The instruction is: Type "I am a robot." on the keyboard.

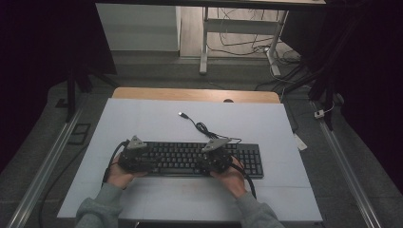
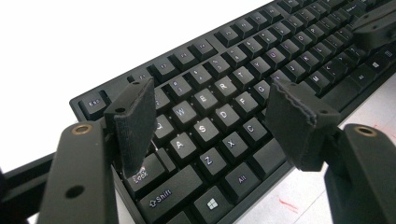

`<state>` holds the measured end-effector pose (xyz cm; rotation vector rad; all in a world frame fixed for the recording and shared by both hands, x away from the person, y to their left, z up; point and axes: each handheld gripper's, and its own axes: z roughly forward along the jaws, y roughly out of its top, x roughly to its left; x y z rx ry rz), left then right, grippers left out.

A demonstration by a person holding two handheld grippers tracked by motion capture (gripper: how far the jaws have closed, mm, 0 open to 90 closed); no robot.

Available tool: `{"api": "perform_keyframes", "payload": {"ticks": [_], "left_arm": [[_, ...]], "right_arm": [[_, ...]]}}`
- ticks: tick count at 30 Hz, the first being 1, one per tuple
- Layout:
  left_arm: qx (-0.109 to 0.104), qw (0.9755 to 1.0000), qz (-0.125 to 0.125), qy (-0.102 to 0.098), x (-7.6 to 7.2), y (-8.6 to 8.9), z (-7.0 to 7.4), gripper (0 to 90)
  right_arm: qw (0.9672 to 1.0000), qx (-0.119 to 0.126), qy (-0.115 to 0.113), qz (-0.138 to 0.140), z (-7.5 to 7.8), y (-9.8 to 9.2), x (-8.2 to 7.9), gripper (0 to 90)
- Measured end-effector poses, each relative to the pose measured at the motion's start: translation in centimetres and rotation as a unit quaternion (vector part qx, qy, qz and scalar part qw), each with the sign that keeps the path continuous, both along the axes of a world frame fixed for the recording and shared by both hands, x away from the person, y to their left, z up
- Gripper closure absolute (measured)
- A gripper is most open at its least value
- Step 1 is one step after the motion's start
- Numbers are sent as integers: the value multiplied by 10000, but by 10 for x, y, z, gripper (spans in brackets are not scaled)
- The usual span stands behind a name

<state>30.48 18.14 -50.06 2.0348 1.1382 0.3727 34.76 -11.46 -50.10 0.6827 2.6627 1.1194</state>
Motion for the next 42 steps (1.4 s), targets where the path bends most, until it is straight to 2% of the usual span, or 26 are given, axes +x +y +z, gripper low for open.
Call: {"api": "perform_keyframes", "payload": {"ticks": [10, 16, 19, 25, 32, 37, 42], "left_arm": [[36, 10000, -25, 13, 0, 0, -1, 338], [39, 10000, -11, 9, 0, 0, -2, 337], [36, 10000, -28, 7, 0, 0, -1, 338], [21, 10000, -12, -2, 0, 0, -1, 337], [34, 10000, -22, 2, 0, 0, -1, 336], [-4, 10000, -13, 16, 0, 0, -1, 334], [5, 10000, -2, 33, -2, 2, -4, 333]], "right_arm": [[9998, -191, 20, 2, -7, 5, 1, 894], [9998, -214, 29, -39, -11, 5, 1, 896], [9999, -157, -1, -35, -9, 5, 1, 895], [9994, 242, -207, -152, 2, -7, 1, 893], [9975, 431, -367, -424, 6, -25, 1, 631], [9966, 537, -390, -495, 7, -36, 0, 564], [9967, 506, -408, -495, 7, -45, 1, 531]]}}
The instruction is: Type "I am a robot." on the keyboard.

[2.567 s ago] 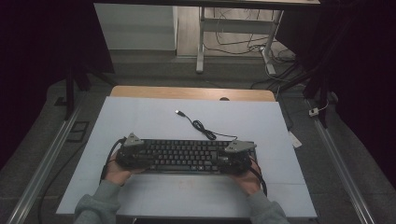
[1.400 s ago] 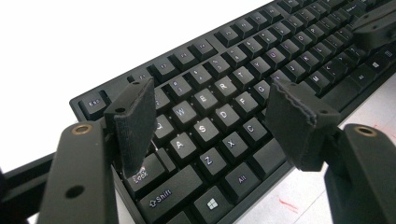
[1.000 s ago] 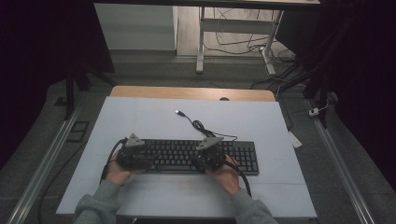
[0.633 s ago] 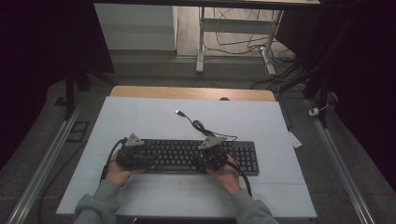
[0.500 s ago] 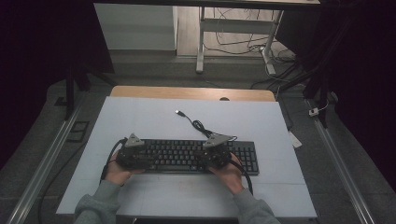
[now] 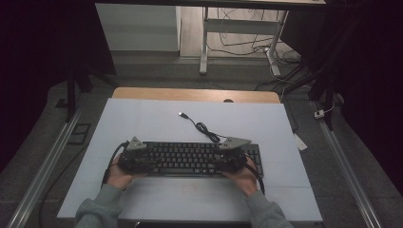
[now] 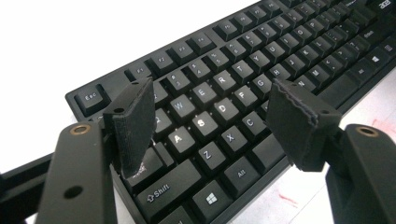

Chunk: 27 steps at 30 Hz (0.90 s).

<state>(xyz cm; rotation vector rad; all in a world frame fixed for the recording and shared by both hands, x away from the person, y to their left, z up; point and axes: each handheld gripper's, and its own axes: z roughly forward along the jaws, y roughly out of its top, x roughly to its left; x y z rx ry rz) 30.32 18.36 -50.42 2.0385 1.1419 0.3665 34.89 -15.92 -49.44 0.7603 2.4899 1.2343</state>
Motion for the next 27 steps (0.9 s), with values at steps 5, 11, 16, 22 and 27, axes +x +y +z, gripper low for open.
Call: {"api": "perform_keyframes", "payload": {"ticks": [5, 11, 16, 22, 27], "left_arm": [[2, 10000, 43, -33, -3, 0, 1, 334], [36, 10000, 21, -55, -4, -1, 1, 334], [30, 9999, -20, -111, -6, -2, 3, 334], [42, 9998, -58, -166, -9, -3, 5, 334], [28, 9998, -27, -204, -16, 2, 4, 334]], "right_arm": [[10000, -6, -24, -69, 0, -6, 4, 509], [9998, -22, -89, -159, 3, -15, 0, 499], [9994, -40, -170, -295, 6, -26, -10, 494], [9986, -6, -248, -466, 8, -46, -20, 488], [9975, 60, -299, -631, 7, -71, -28, 485]]}}
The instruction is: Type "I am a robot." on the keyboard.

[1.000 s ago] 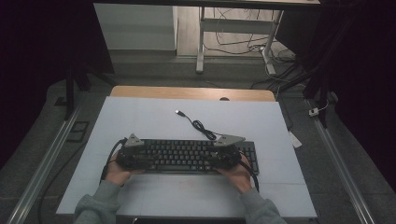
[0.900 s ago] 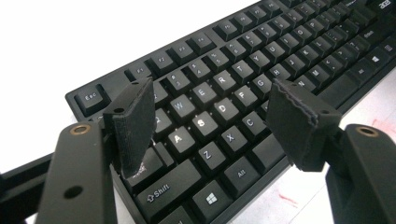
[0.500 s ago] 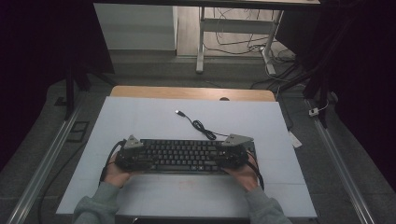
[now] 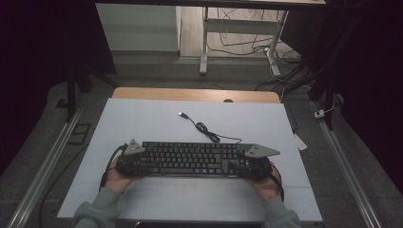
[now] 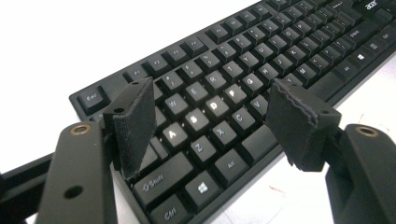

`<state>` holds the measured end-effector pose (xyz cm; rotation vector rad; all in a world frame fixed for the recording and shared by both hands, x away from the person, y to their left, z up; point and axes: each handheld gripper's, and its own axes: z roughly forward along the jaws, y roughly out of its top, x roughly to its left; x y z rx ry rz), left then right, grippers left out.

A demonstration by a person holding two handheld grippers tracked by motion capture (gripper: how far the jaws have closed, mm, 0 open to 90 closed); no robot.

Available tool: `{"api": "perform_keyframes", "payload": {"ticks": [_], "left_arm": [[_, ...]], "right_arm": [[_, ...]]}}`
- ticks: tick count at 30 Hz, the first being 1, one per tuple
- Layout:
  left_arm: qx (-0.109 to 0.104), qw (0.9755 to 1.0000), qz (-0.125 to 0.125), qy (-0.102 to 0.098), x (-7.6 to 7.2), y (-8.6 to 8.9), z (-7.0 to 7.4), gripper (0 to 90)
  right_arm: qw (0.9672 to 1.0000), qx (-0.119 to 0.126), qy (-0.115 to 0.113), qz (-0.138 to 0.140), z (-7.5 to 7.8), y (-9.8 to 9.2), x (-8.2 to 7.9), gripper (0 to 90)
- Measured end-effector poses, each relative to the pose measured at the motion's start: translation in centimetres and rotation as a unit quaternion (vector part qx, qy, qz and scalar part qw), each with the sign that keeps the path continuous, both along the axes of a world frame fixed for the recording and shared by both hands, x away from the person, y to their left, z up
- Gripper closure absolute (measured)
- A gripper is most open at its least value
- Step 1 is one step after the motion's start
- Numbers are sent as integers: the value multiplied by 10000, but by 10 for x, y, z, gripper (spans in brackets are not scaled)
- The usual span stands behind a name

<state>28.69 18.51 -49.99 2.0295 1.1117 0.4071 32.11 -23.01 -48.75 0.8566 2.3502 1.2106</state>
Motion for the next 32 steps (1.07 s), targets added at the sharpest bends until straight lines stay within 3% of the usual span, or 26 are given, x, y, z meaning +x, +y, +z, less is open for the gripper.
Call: {"api": "perform_keyframes", "payload": {"ticks": [8, 15, 32], "left_arm": [[-32, 9999, 112, -37, -18, 12, -2, 334], [-102, 9998, 191, -43, -31, 23, -3, 333], [-106, 9997, 238, -37, -31, 28, -5, 333]], "right_arm": [[9995, 10, -107, -280, -3, -42, -16, 480], [9990, -14, -106, -427, -8, -67, -25, 473], [9993, -86, -134, -324, -10, -66, -25, 462]]}}
